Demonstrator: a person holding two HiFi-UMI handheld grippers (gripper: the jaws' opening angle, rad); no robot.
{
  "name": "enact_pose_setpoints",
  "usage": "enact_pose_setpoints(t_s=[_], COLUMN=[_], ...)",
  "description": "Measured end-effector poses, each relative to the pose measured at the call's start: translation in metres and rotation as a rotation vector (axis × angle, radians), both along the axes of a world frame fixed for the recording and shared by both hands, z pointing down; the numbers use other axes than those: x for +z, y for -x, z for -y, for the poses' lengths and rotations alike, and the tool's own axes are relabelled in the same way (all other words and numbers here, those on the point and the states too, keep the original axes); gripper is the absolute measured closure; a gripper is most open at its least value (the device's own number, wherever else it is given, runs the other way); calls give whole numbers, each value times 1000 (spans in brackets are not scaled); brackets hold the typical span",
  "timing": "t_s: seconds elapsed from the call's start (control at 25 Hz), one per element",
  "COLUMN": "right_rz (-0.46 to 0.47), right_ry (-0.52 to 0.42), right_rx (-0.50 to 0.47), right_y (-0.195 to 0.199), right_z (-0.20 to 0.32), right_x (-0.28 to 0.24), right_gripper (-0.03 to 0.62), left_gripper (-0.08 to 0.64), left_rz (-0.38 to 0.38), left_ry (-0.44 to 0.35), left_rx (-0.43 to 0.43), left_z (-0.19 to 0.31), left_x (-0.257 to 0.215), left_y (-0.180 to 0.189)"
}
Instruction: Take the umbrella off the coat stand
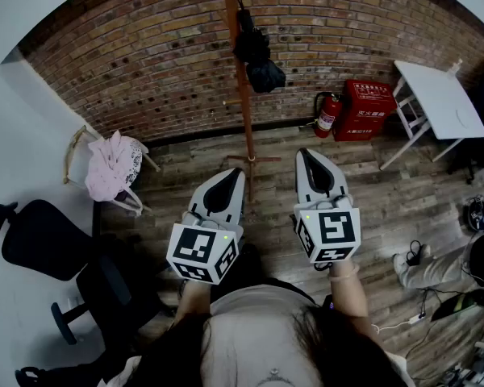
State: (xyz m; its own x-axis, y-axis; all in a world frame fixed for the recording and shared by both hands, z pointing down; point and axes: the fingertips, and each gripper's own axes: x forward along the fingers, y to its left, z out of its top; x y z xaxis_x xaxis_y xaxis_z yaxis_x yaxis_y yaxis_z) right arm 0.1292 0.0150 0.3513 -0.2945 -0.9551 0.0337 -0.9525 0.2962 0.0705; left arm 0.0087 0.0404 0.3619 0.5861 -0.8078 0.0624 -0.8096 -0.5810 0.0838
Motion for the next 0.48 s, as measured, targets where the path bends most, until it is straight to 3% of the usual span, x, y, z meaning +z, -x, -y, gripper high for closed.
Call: enact_pose_setpoints(t_s=[0.48], right_rz=[38], right_ry=[-14], right_rx=[-1], right_y=[28], right_z=[48], right_x=[4], right_gripper=[557], left_gripper=[551], left_rz=[-9], left_ry=[-2], left_rx=[35], left_z=[54], left_x=[9], left_y=[24])
